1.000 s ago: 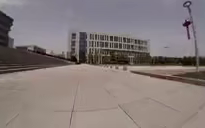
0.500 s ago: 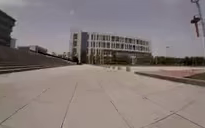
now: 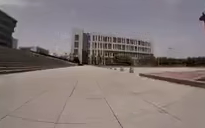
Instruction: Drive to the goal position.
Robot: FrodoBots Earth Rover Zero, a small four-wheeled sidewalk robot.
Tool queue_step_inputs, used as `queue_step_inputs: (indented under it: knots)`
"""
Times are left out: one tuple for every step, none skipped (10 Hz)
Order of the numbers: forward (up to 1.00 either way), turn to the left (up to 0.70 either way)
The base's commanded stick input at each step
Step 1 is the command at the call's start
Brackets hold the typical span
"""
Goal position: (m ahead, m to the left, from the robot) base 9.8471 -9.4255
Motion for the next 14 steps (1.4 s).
queue_step_inputs:
  knots:
    - [1.00, 0.00]
    - [1.00, 0.00]
    - [1.00, 0.00]
    - [1.00, 0.00]
    - [1.00, 0.00]
    - [1.00, -0.01]
    - [1.00, -0.14]
    - [1.00, -0.37]
    - [1.00, -0.38]
    - [1.00, -0.38]
    - [1.00, -0.38]
    - [1.00, -0.38]
    - [1.00, -0.38]
    - [1.00, -0.38]
